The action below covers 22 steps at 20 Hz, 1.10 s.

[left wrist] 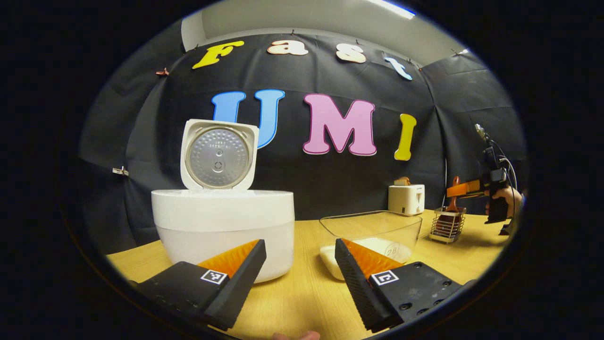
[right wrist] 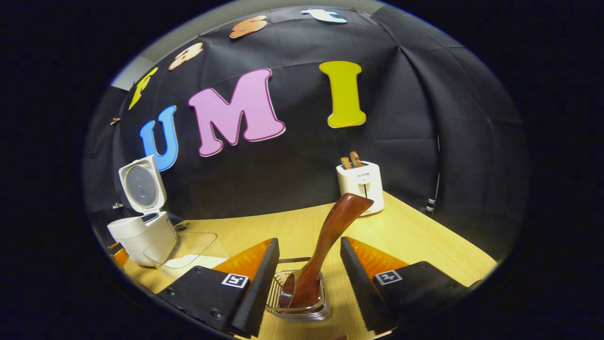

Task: Close the left gripper, press the button to open the rice cooker; take a wooden spoon from the chopstick holder with the right hand, scoop a spoonful of rice and pour it into the rice cooker, then put the wooden spoon back into the chopstick holder.

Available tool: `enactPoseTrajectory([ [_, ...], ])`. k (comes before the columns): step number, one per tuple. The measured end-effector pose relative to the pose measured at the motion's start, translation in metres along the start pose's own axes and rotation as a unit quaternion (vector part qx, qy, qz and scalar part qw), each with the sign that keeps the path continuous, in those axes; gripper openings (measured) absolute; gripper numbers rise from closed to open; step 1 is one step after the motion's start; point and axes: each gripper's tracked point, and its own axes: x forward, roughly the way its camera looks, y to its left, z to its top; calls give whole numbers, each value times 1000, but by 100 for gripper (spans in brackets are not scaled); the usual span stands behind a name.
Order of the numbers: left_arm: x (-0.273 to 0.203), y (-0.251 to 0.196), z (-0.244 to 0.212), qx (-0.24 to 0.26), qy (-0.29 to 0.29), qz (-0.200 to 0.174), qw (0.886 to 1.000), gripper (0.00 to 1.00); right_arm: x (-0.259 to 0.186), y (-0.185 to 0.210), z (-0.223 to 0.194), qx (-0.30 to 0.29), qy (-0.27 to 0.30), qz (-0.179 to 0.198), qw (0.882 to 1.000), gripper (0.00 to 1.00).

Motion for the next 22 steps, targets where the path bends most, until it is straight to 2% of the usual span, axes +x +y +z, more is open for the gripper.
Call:
enactPoseTrajectory([
  [1, 1, 2, -3, -1, 2, 1, 1000, 95, 3, -2, -4, 6, 8, -4, 1000, 73],
  [2, 3, 2, -6, -3, 7, 0, 1000, 95, 6, -3, -7, 10, 16, -5, 1000, 71],
  [3, 4, 3, -11, -6, 10, 2, 1000, 95, 8, -3, -11, 14, 24, -7, 1000, 65],
  [4, 6, 6, -12, -8, 12, 5, 1000, 95, 11, -2, -15, 18, 29, -3, 999, 73],
  [5, 6, 8, -14, -10, 16, 9, 1000, 95, 11, -3, -17, 19, 34, -1, 999, 34],
  [6, 8, 9, -16, -12, 17, 11, 1000, 95, 12, -5, -16, 22, 33, -2, 999, 41],
  [7, 8, 10, -16, -14, 17, 12, 1000, 95, 13, -4, -12, 28, 27, 2, 999, 30],
  [10, 9, 10, -22, -8, 28, 17, 999, 95, 5, 4, 5, 28, 4, 8, 1000, 18],
  [15, 11, 19, -24, -5, 37, 40, 998, 95, 1, 18, 31, -20, -27, 6, 999, 18],
  [20, 12, 19, -26, -4, 37, 43, 998, 95, -7, 35, 73, -63, -76, 4, 995, 18],
  [22, 13, 18, -26, -4, 37, 42, 998, 95, -9, 53, 92, -68, -97, 15, 993, 18],
])
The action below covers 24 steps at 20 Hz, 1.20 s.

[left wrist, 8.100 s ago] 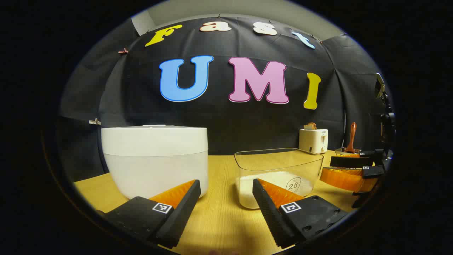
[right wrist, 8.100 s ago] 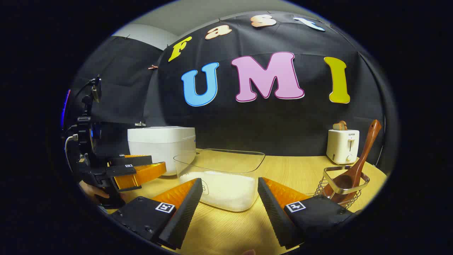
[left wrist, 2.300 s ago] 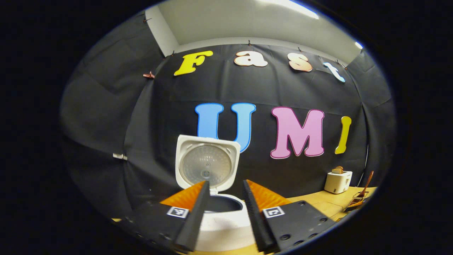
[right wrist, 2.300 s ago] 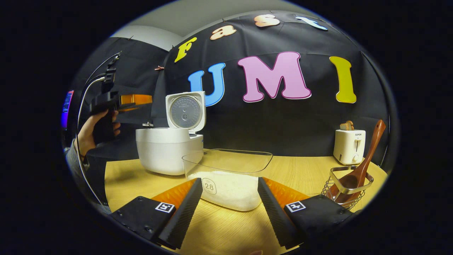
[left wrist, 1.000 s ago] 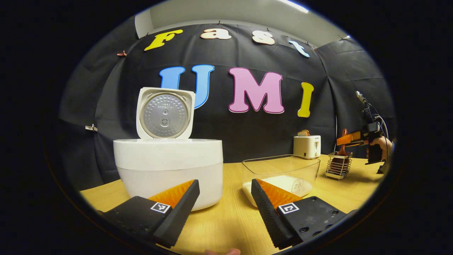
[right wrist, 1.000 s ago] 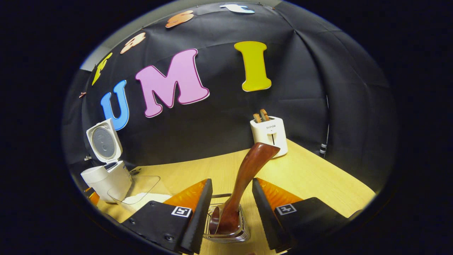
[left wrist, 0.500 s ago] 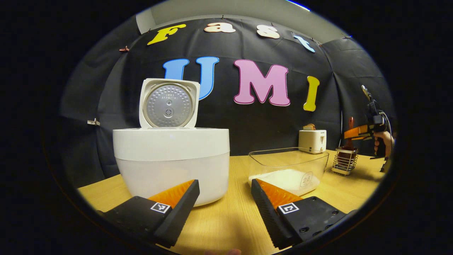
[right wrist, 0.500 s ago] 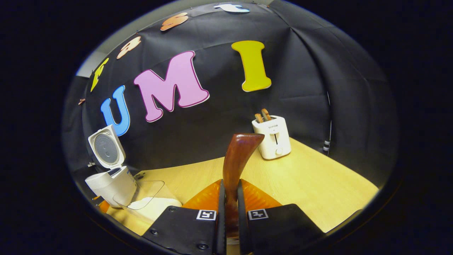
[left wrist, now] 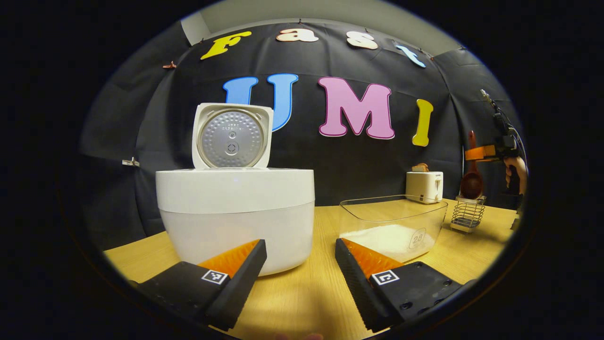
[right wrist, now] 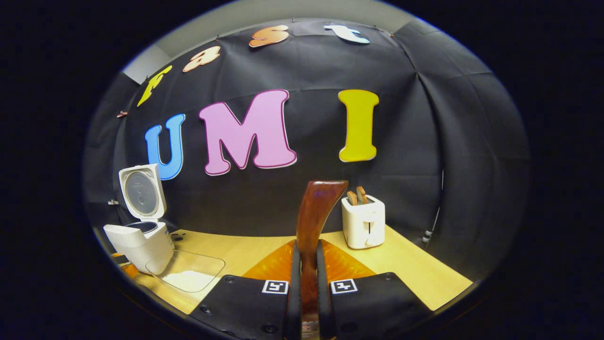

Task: Close the left gripper, press the button to open the rice cooker; take a wooden spoon from the chopstick holder with the right hand, scoop a spoonful of rice and pour it into the rice cooker, then put the wooden spoon back into the chopstick holder.

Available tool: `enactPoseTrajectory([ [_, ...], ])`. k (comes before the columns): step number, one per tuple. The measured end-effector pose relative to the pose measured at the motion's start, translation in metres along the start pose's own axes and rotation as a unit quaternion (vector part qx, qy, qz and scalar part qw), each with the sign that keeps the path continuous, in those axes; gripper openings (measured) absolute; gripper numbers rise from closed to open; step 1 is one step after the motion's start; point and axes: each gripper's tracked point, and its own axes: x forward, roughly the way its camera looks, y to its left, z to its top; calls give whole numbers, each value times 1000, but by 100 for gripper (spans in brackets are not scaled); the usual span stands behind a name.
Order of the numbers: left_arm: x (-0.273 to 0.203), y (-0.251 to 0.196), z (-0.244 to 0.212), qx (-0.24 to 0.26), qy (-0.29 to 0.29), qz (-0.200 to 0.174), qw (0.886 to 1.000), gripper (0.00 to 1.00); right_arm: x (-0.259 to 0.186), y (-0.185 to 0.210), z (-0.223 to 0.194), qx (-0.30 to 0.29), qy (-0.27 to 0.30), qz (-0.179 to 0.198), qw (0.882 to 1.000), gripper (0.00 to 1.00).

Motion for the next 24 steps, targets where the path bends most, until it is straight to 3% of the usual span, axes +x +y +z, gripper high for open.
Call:
enactPoseTrajectory([
  [6, 1, -1, -1, 0, 0, -2, 1000, 95, 13, 63, 20, 71, -20, 66, 995, 14],
  [11, 4, 1, 0, 0, -1, -2, 1000, 95, 20, 120, 33, -1, -29, 106, 994, 14],
  [15, 5, 2, 0, 0, 0, 1, 1000, 95, 32, 185, 37, -81, -13, 158, 984, 14],
  [20, 5, 2, -1, 0, 0, 1, 1000, 95, 49, 240, -25, -136, 55, 186, 972, 15],
  [24, 7, 5, -1, 0, 0, 10, 1000, 95, 62, 240, -77, -188, 93, 161, 964, 15],
])
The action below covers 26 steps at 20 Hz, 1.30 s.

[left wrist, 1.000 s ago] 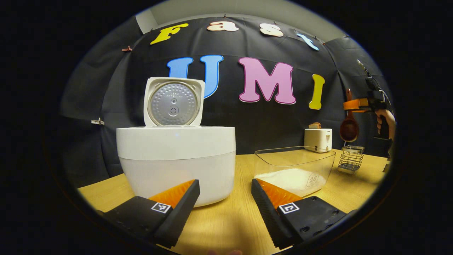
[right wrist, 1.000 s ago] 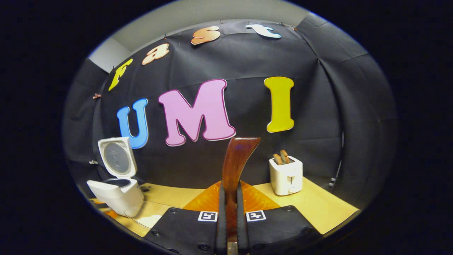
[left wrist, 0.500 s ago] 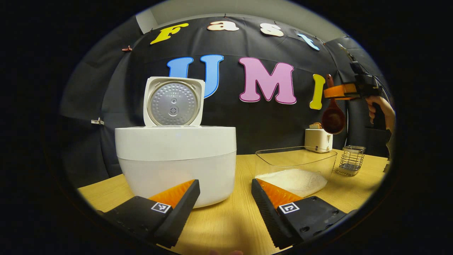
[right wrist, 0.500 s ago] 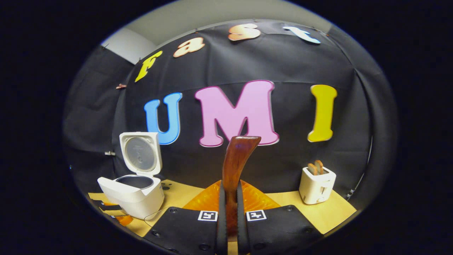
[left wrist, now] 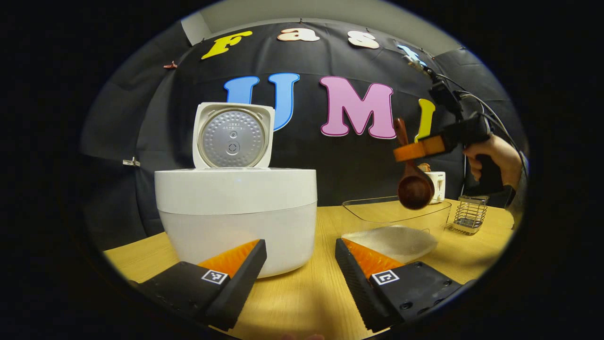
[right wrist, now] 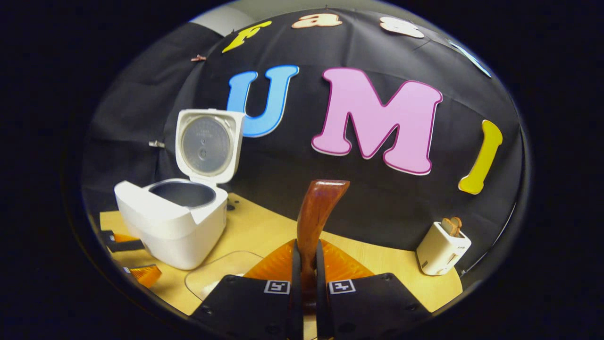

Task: Close the left gripper, press the button to open the rice cooker; take a wooden spoon from the chopstick holder with the right hand, scoop a spoonful of rice and pour it into the rice cooker, then put the wooden spoon back into the chopstick holder.

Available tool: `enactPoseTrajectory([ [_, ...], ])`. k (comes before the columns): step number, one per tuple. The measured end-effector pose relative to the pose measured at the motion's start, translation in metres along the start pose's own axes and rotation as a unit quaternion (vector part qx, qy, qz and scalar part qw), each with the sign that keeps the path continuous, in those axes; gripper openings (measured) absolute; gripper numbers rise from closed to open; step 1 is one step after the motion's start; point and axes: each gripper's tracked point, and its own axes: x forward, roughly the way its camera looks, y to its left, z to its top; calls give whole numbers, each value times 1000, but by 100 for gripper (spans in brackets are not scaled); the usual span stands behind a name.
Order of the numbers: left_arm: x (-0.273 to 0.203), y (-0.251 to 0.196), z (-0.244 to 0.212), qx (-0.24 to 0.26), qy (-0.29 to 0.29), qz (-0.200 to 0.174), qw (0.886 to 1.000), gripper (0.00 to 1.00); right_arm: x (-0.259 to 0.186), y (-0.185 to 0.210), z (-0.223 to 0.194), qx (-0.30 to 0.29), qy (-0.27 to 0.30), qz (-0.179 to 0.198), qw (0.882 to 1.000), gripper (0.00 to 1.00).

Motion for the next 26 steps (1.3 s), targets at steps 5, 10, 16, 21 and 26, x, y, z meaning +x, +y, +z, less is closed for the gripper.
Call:
enactPoseTrajectory([
  [5, 1, 0, 1, 1, 0, 2, 1000, 95, 18, 6, -27, -26, 32, -18, 999, 15],
  [10, 0, 0, 3, 1, -1, 3, 1000, 95, 35, 18, -50, -74, 65, -35, 994, 15],
  [16, -2, -1, 2, 1, 0, -2, 1000, 95, 38, 51, -68, -16, 94, -6, 995, 15],
  [21, -1, -1, 2, 1, 0, -2, 1000, 95, 33, 57, -67, 126, 92, 24, 987, 15],
  [26, -1, -1, 2, 1, 0, -2, 1000, 95, 26, 31, -72, 288, 86, 21, 954, 15],
])
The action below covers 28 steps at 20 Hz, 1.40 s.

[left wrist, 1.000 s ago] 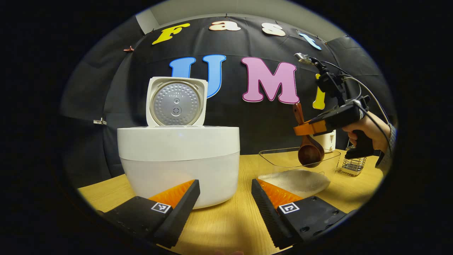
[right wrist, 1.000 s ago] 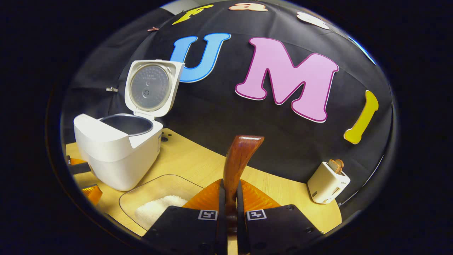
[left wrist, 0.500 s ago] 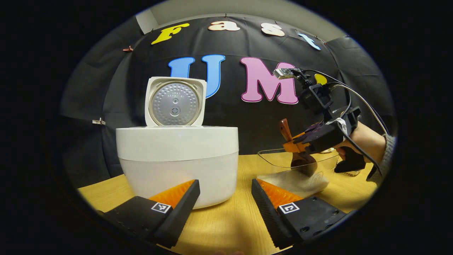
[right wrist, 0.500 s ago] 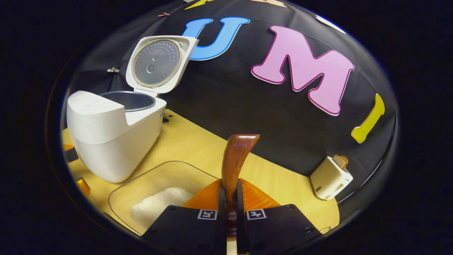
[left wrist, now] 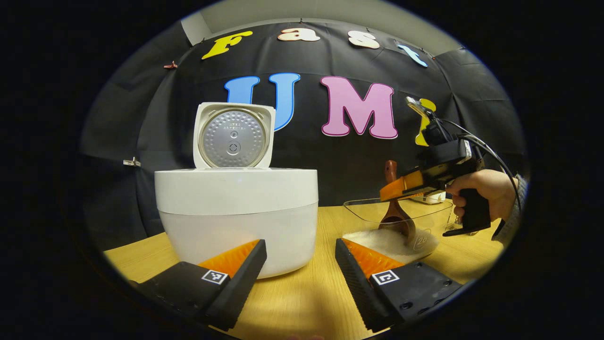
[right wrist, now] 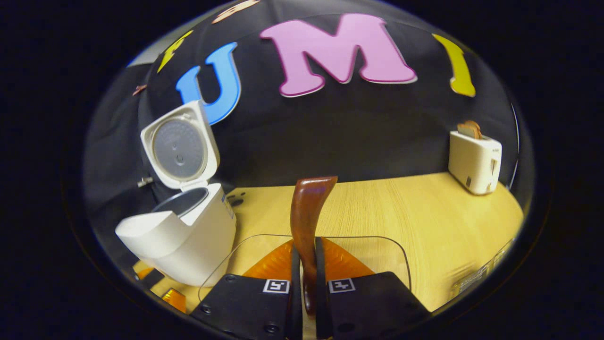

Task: Close the left gripper, press the button to open the rice cooker; take a wooden spoon from the chopstick holder with the right hand, scoop a spoonful of rice and pour it into the rice cooker, then put the wooden spoon back into the chopstick holder.

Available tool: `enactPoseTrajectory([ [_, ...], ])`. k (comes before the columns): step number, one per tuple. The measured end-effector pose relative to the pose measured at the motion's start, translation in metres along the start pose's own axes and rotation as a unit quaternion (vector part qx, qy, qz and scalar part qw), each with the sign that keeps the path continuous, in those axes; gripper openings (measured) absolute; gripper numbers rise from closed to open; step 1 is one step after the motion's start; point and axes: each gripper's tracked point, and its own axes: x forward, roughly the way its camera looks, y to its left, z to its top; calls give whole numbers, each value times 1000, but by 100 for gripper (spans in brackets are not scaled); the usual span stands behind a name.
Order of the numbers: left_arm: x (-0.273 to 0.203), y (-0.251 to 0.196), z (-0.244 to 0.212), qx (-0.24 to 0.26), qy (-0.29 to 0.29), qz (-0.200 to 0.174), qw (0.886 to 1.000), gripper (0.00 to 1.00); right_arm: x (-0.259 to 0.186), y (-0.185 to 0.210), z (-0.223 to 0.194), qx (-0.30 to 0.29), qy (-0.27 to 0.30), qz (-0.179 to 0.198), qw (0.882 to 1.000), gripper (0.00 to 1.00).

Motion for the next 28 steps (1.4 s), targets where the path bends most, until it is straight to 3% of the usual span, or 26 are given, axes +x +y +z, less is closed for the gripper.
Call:
enactPoseTrajectory([
  [5, 0, 0, 0, 0, 0, 0, 1000, 95, -13, -14, 12, 97, -13, 21, 995, 15],
  [11, 0, 17, 0, 0, 1, 21, 1000, 95, -34, -16, 46, 136, -60, 36, 988, 15],
  [15, -2, 17, 0, 0, 0, -5, 1000, 94, -37, -17, 61, 166, -79, 36, 982, 15],
  [20, -3, 17, -1, 1, -1, -4, 1000, 94, -37, -12, 81, 223, -93, 48, 969, 15],
  [28, -2, 18, -1, 0, -1, -3, 1000, 94, -34, 40, 134, 246, -116, 83, 959, 15],
])
